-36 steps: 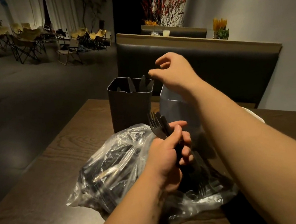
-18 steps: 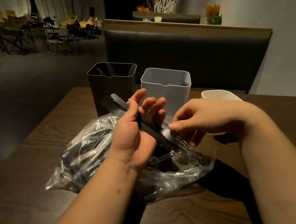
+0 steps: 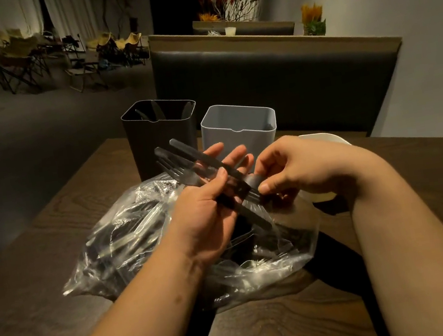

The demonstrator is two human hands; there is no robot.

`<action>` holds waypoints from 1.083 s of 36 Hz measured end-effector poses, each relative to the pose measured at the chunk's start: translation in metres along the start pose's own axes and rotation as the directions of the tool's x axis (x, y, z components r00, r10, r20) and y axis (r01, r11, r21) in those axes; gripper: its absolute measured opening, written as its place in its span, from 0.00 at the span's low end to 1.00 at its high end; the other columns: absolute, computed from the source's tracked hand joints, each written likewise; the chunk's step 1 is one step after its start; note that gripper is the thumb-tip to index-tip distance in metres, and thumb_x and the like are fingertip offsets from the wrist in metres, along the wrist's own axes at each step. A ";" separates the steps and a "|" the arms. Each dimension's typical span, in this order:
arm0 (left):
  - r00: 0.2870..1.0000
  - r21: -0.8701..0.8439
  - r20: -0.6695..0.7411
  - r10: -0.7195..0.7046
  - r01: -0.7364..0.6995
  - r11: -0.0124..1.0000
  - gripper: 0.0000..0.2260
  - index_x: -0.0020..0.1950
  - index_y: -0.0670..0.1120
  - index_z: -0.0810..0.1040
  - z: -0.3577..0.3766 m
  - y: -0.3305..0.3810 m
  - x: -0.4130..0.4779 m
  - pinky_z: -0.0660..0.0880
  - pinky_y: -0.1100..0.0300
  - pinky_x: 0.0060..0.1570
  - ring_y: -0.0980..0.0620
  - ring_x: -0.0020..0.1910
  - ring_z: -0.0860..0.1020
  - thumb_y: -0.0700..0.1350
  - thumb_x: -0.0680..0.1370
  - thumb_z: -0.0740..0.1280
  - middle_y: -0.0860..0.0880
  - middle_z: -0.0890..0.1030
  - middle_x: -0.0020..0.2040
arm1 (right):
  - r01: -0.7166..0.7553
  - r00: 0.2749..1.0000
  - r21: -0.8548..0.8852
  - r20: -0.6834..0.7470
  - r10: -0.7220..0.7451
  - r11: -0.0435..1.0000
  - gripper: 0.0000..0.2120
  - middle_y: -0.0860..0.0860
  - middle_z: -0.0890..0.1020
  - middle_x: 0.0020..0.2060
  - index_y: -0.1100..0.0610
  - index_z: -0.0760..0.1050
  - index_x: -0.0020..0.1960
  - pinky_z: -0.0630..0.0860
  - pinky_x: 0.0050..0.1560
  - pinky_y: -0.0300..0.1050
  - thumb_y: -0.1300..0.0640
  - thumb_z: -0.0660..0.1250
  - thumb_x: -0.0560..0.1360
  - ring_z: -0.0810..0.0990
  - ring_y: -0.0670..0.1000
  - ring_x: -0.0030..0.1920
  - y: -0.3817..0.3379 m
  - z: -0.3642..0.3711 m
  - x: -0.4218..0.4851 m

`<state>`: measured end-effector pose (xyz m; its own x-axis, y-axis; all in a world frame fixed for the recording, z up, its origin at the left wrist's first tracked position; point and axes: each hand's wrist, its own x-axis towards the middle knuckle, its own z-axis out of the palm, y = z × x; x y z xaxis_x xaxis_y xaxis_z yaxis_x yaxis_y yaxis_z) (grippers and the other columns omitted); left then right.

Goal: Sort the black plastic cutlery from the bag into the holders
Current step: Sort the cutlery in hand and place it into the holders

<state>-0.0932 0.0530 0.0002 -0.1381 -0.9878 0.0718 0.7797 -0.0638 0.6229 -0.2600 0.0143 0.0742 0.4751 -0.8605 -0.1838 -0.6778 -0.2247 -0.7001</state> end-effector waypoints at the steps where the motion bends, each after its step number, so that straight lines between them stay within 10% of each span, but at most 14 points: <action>1: 1.000 0.014 0.008 -0.009 0.009 1.000 0.16 0.67 0.45 0.74 0.000 0.000 -0.001 0.73 0.44 0.66 0.42 0.62 0.81 0.35 0.84 0.53 0.42 0.83 0.62 | 0.008 1.000 -0.019 -0.012 -0.008 1.000 0.03 0.59 0.86 0.42 0.62 0.81 0.50 0.84 0.50 0.55 0.64 0.72 0.76 0.87 0.58 0.44 0.000 0.000 -0.001; 22: 0.998 0.122 -0.057 -0.034 0.040 0.992 0.14 0.68 0.43 0.74 0.003 -0.002 0.001 0.82 0.47 0.53 0.43 0.57 0.84 0.40 0.85 0.55 0.41 0.84 0.59 | -0.015 0.969 -0.109 -0.247 -0.013 0.994 0.04 0.56 0.85 0.40 0.58 0.80 0.43 0.80 0.33 0.40 0.62 0.75 0.73 0.86 0.53 0.41 -0.001 -0.016 -0.009; 31: 0.991 0.131 -0.109 0.073 -0.059 0.990 0.11 0.65 0.44 0.74 0.002 0.000 0.002 0.84 0.53 0.49 0.45 0.55 0.84 0.42 0.85 0.57 0.46 0.85 0.57 | 0.054 0.961 -0.162 -0.260 -0.095 0.985 0.07 0.42 0.86 0.38 0.47 0.87 0.45 0.80 0.45 0.40 0.53 0.80 0.67 0.83 0.40 0.42 -0.011 -0.001 -0.003; 39: 0.982 0.092 -0.145 0.120 -0.107 0.990 0.08 0.60 0.43 0.75 0.003 -0.001 0.002 0.84 0.51 0.50 0.43 0.57 0.84 0.41 0.85 0.57 0.44 0.86 0.56 | 0.011 0.952 0.051 -0.305 0.005 0.999 0.08 0.55 0.85 0.41 0.56 0.82 0.49 0.83 0.35 0.45 0.61 0.77 0.72 0.87 0.53 0.37 -0.013 0.004 -0.002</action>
<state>-0.0962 0.0511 0.0022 0.0464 -0.9984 0.0325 0.7303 0.0561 0.6809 -0.2495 0.0210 0.0809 0.2782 -0.9600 0.0317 -0.6427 -0.2106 -0.7366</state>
